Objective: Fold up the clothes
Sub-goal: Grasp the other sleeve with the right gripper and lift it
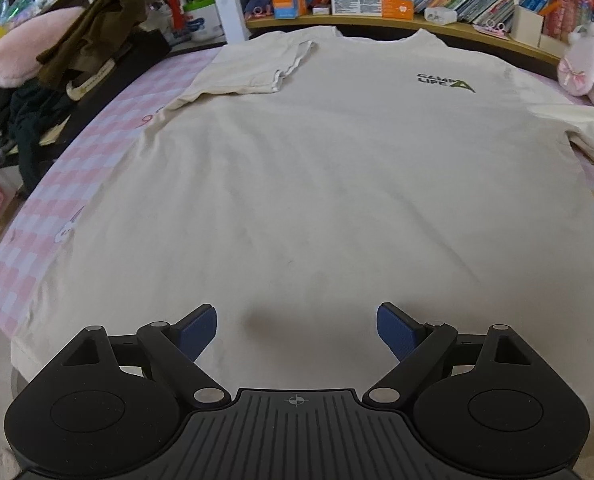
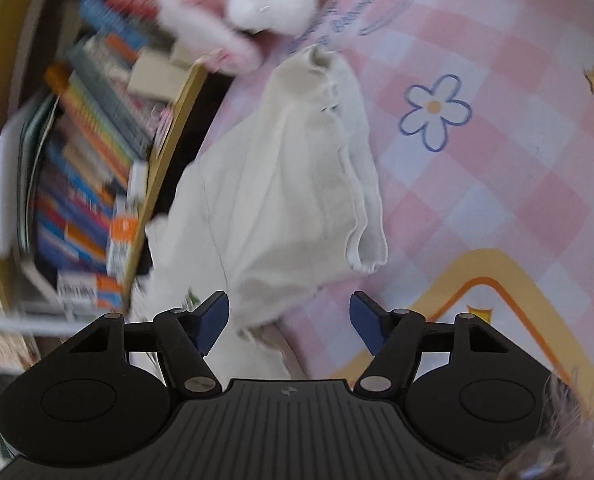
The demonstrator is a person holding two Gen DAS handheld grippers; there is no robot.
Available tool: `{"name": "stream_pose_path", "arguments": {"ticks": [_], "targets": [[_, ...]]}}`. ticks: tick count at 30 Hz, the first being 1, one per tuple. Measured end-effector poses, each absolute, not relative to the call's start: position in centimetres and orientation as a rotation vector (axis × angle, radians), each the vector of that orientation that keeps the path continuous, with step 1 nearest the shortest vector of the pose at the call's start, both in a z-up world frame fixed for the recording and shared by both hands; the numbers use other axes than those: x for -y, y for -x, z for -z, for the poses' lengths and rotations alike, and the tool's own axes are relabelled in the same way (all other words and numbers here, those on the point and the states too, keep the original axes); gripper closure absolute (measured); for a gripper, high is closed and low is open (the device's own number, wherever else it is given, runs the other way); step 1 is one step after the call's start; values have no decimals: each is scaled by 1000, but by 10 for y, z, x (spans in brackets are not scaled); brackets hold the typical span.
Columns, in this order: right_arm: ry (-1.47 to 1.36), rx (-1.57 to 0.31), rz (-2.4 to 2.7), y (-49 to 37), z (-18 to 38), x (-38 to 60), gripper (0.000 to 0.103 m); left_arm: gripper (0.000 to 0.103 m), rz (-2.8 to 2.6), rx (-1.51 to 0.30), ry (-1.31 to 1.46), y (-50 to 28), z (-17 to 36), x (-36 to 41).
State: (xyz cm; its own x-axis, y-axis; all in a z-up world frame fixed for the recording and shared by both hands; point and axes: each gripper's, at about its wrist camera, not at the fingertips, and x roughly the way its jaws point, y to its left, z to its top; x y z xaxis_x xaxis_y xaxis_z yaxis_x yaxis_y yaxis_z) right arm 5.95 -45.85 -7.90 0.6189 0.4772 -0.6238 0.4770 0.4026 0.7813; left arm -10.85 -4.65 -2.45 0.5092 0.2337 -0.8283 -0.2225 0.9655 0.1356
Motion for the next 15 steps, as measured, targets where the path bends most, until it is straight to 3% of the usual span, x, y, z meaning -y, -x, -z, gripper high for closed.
{"name": "stream_pose_path", "arguments": {"ticks": [6,15], "targets": [[-1410,-926,137,-51,89,475,50,13,-265,-1013,-16,105,28,45],[-1452,-877,345,-41,85,470,74,13,-225,-995,-7,99,27,25]]}}
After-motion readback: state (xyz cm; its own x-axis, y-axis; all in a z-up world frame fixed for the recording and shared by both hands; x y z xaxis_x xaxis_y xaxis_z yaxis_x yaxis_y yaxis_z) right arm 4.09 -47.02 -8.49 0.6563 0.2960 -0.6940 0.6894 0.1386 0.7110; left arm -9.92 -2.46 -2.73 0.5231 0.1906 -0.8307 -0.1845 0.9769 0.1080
